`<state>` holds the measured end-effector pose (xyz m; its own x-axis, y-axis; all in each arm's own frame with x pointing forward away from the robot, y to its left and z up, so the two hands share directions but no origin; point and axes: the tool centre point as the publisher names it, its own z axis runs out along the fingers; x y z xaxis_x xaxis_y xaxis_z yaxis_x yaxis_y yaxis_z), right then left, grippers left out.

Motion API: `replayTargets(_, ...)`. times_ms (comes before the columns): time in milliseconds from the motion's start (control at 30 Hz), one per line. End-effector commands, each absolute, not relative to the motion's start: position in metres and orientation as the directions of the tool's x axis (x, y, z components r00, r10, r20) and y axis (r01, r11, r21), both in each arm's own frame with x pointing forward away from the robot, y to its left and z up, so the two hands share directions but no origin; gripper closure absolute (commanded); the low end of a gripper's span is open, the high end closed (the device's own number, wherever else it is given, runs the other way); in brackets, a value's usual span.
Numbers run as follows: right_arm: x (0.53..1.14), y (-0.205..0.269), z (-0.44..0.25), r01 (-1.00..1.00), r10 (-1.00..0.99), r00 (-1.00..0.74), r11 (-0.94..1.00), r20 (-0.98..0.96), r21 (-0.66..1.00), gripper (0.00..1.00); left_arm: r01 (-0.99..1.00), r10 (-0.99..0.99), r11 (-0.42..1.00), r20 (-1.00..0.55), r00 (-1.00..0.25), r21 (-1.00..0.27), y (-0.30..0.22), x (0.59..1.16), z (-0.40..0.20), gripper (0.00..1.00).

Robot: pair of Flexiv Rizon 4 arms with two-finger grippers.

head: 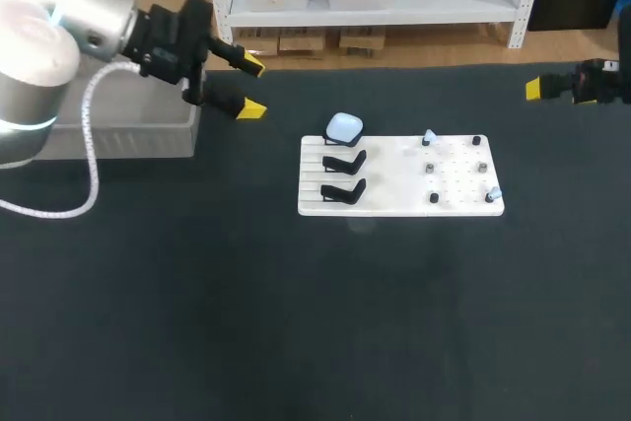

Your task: Pick up each earbud case from the left stands, insert the matching earbuds, close the lid, and place the case in the box.

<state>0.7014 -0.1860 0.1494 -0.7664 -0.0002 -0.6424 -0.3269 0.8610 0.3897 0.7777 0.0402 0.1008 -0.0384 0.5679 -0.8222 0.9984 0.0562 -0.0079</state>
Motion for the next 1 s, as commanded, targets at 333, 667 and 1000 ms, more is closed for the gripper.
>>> replayTargets(333, 0.701, -0.186, 0.150, -0.326, -0.001, -0.766, 0.862, -0.642, 0.388, 0.00, 0.995, 0.532, -0.077, -0.847, -0.009, -0.059, 0.001, 0.783, 0.061, 0.00)
replayTargets(667, 0.701, -0.186, 0.150, -0.326, -0.001, -0.766, 0.862, -0.642, 0.388, 0.00, 0.998, 0.517, -0.052, -0.856, -0.012, -0.045, -0.022, 0.778, 0.044, 0.00)
replayTargets(1000, 0.701, -0.186, 0.150, -0.326, -0.001, -0.766, 0.862, -0.642, 0.388, 0.00, 0.999, 0.514, -0.042, -0.858, 0.009, -0.015, -0.044, 0.776, 0.030, 0.10)
